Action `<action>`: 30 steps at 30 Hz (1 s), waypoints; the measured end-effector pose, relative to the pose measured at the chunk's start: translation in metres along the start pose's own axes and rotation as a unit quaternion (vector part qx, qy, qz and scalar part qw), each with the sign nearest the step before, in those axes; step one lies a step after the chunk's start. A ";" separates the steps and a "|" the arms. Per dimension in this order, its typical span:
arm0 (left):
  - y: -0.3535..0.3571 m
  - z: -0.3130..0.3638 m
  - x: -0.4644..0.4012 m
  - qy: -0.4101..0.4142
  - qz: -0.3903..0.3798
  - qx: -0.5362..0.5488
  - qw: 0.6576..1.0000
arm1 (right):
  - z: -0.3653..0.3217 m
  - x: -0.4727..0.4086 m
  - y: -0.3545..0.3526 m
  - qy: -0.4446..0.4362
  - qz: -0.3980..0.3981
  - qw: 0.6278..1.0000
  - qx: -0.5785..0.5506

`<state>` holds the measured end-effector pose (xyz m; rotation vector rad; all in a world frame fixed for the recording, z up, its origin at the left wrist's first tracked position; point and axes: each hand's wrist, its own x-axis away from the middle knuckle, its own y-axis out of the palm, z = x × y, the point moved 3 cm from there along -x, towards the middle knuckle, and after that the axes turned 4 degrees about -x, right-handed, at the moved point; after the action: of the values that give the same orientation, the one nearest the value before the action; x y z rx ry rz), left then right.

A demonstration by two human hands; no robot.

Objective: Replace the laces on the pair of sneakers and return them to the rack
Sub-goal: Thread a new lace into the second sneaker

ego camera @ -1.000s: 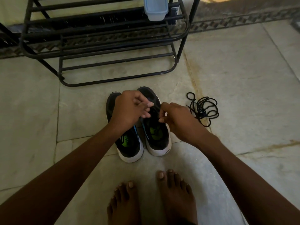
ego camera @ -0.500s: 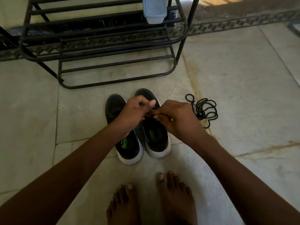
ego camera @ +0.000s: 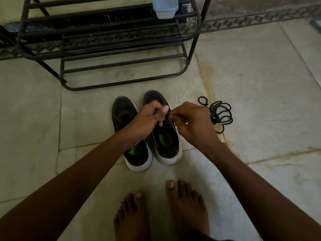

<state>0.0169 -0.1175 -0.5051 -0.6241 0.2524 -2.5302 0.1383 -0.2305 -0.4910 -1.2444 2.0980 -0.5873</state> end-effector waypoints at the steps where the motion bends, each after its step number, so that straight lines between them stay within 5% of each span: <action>1: 0.000 -0.001 0.000 0.005 0.000 0.000 1.000 | 0.001 0.001 0.000 0.012 0.001 1.000 -0.011; 16: -0.012 -0.014 0.007 0.136 0.130 -0.064 0.980 | 0.021 -0.002 0.009 0.142 -0.034 0.970 -0.194; 30: -0.010 -0.012 0.014 0.185 0.164 -0.108 0.963 | 0.011 -0.004 0.018 0.054 0.024 0.997 -0.040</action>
<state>-0.0040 -0.1159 -0.5074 -0.1580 0.7112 -2.2919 0.1365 -0.2198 -0.5096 -1.2278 2.2550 -0.5664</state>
